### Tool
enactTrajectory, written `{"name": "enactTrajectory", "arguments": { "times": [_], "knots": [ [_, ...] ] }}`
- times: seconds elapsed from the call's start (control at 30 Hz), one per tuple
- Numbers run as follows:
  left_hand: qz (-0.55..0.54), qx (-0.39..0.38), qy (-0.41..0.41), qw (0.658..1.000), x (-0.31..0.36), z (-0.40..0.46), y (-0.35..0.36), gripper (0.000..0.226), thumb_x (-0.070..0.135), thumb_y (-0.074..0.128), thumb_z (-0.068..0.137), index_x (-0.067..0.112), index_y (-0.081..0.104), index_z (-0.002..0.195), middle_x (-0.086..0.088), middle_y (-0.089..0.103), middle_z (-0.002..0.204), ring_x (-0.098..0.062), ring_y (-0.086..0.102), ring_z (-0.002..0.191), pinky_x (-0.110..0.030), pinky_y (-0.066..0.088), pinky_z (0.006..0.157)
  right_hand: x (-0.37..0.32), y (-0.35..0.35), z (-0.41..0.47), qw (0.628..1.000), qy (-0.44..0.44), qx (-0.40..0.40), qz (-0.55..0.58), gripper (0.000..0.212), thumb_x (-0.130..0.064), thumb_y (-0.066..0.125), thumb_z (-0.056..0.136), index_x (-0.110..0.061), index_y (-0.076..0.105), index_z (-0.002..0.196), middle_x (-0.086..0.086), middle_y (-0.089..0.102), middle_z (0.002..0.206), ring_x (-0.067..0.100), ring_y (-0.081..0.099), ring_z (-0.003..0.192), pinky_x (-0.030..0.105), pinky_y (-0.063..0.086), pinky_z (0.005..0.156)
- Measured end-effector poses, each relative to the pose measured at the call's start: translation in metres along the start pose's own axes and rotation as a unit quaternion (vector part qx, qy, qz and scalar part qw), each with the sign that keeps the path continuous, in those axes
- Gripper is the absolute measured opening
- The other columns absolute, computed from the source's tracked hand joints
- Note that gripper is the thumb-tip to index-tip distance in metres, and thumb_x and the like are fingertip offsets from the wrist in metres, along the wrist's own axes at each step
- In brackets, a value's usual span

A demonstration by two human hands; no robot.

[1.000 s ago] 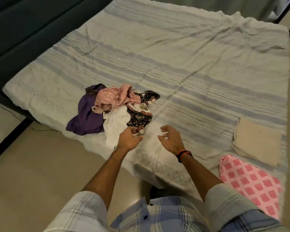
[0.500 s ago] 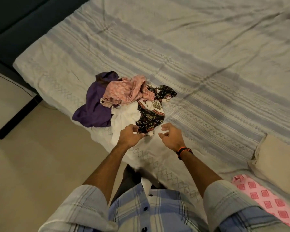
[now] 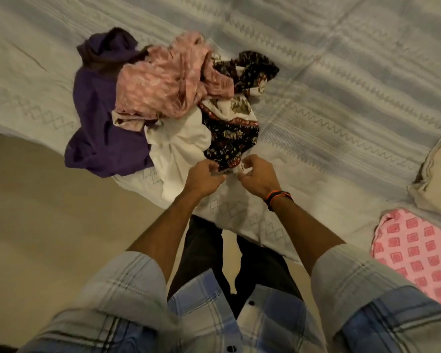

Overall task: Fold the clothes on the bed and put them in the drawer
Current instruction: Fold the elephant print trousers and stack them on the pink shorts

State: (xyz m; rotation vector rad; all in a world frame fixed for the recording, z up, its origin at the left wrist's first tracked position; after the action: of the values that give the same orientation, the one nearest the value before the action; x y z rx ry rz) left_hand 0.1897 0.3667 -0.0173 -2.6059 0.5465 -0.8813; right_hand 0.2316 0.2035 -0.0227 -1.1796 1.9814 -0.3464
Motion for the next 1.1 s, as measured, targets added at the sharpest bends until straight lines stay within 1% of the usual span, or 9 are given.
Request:
{"name": "enactTrajectory", "arguments": {
  "times": [0.23,0.4,0.47,0.53,0.63,0.7,0.9,1.0,1.1],
  "knots": [
    [0.003,-0.030,0.002,1.000,-0.011,0.043,0.011,0.045,0.027,0.078,0.081,0.012,0.062,0.120,-0.001,0.070,0.109,-0.014,0.065,0.103,-0.022,0.047,0.090,0.002,0.032,0.041,0.997,0.069,0.015,0.021,0.068,-0.030,0.073,0.082,-0.010,0.042,0.139,0.019,0.055,0.127,0.036,0.055,0.113,0.039,0.046,0.091],
    [0.019,-0.043,0.010,0.999,-0.010,0.045,0.005,0.048,0.025,0.079,0.079,0.013,0.060,0.122,0.002,0.069,0.106,-0.013,0.065,0.097,-0.024,0.051,0.085,-0.011,0.032,0.043,0.999,0.027,0.040,-0.010,0.029,-0.015,0.059,0.090,-0.004,0.062,0.116,0.020,0.068,0.110,0.040,0.061,0.102,0.036,0.045,0.079],
    [0.013,-0.043,0.005,0.999,-0.007,0.042,-0.001,0.053,0.025,0.081,0.076,0.014,0.059,0.122,0.004,0.068,0.102,-0.014,0.066,0.096,-0.026,0.054,0.081,-0.016,0.025,0.038,0.998,0.025,0.047,0.021,0.027,-0.012,0.057,0.089,-0.006,0.065,0.114,0.017,0.070,0.108,0.038,0.062,0.101,0.034,0.047,0.081],
    [0.014,-0.038,0.009,0.999,0.000,0.038,-0.008,0.058,0.023,0.082,0.075,0.014,0.056,0.126,0.004,0.068,0.102,-0.011,0.064,0.095,-0.015,0.048,0.072,-0.023,0.015,0.030,0.996,0.021,0.053,0.064,0.030,-0.011,0.057,0.089,-0.010,0.067,0.117,0.012,0.072,0.108,0.032,0.063,0.101,0.028,0.046,0.082],
    [0.011,-0.019,0.027,0.999,0.015,0.027,-0.021,0.063,0.019,0.083,0.073,0.014,0.053,0.129,0.002,0.069,0.107,-0.011,0.063,0.098,-0.007,0.037,0.063,-0.036,-0.002,0.015,0.988,0.017,0.058,0.141,0.023,-0.016,0.060,0.092,-0.014,0.070,0.112,-0.001,0.069,0.099,0.016,0.060,0.092,0.011,0.039,0.068],
    [0.012,0.003,0.043,0.999,0.027,0.019,-0.030,0.064,0.018,0.084,0.071,0.014,0.054,0.128,0.003,0.067,0.107,-0.011,0.063,0.096,-0.011,0.042,0.069,-0.045,-0.012,0.010,0.982,0.006,0.056,0.179,0.018,-0.017,0.062,0.091,-0.015,0.071,0.107,-0.006,0.067,0.095,0.011,0.057,0.089,0.005,0.036,0.061],
    [0.000,0.055,0.122,0.991,0.065,-0.019,-0.055,0.071,0.020,0.087,0.066,0.012,0.053,0.127,0.000,0.066,0.114,-0.015,0.065,0.095,-0.024,0.051,0.082,-0.076,-0.047,-0.019,0.963,-0.036,0.057,0.261,0.019,-0.020,0.065,0.086,-0.019,0.072,0.104,-0.003,0.073,0.104,0.018,0.066,0.099,0.039,0.054,0.090],
    [-0.014,0.074,0.161,0.984,0.086,-0.043,-0.062,0.074,0.023,0.089,0.063,0.011,0.052,0.126,0.000,0.066,0.114,-0.016,0.064,0.099,-0.025,0.050,0.083,-0.090,-0.070,-0.032,0.953,-0.064,0.052,0.290,0.025,-0.030,0.063,0.078,-0.022,0.074,0.099,-0.002,0.075,0.098,0.020,0.069,0.096,0.047,0.055,0.091],
    [-0.007,0.132,0.181,0.975,0.101,-0.068,-0.065,0.074,0.030,0.088,0.063,0.013,0.048,0.124,-0.001,0.063,0.113,-0.016,0.061,0.098,-0.028,0.049,0.080,-0.102,-0.093,-0.051,0.942,-0.105,0.059,0.313,0.013,-0.029,0.065,0.077,-0.027,0.073,0.087,0.003,0.076,0.094,0.024,0.071,0.093,0.052,0.055,0.090]
  ]
}}
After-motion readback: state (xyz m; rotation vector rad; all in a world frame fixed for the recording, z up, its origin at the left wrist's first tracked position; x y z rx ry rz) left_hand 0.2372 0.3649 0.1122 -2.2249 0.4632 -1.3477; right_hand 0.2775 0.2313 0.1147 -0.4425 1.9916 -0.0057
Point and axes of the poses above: each hand's wrist, its own z-axis towards the middle knuckle, its own y-axis out of the palm, x = y × z, the point moved 6 cm from there along z, towards the middle knuckle
